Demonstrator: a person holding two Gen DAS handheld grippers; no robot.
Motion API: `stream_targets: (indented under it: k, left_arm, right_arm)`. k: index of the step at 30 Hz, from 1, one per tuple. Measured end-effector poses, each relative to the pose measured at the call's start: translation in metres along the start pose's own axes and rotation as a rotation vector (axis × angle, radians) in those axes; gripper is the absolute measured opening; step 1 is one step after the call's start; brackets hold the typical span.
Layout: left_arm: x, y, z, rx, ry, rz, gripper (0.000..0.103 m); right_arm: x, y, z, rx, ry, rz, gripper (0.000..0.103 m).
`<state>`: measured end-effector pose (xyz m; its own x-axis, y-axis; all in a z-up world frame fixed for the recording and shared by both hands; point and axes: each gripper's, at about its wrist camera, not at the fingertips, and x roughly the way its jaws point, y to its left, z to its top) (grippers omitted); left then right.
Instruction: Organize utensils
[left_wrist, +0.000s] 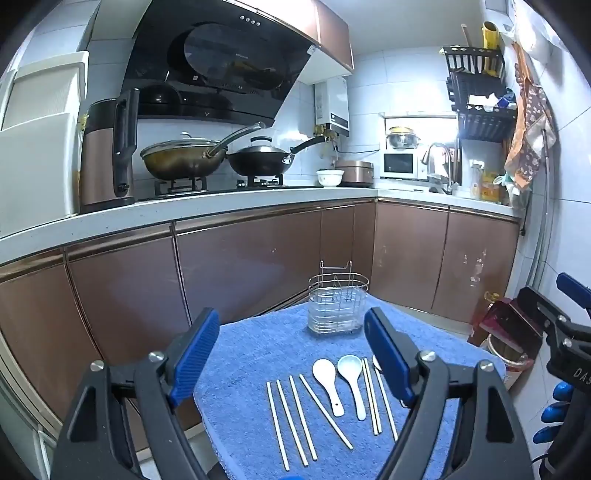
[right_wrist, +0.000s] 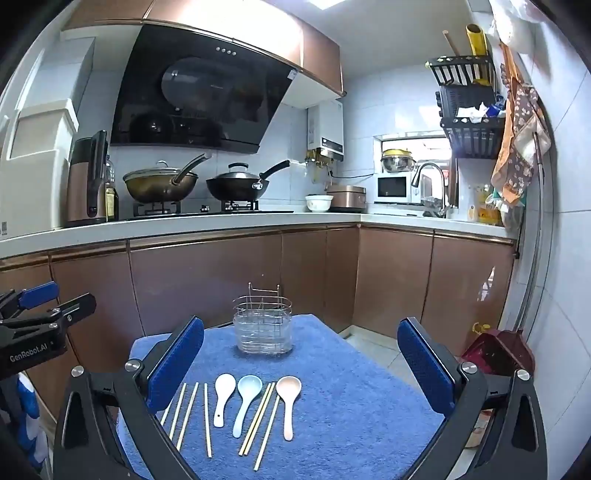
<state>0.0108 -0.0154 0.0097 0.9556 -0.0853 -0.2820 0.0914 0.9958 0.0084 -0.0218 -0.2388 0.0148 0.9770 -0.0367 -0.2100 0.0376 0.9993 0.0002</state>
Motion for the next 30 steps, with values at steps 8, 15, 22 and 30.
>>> stream_targets:
  k: [8,15,22,30]
  left_arm:
    - [0.004,0.002,0.006,-0.012,-0.024,0.008,0.080]
    - [0.005,0.009,0.016,-0.037,-0.063,0.007,0.080]
    - [0.023,0.011,0.017,-0.047,-0.021,-0.003,0.080]
    - [0.066,0.028,0.006,-0.130,0.095,-0.031,0.080]
  right_arm:
    - [0.006,-0.004,0.004,-0.001,-0.013,0.030,0.103]
    - [0.014,-0.012,0.011,0.012,-0.010,0.066,0.103]
    - [0.034,-0.020,0.015,0.003,0.016,0.089,0.103]
    - [0.069,-0.033,0.009,-0.013,0.101,0.101,0.103]
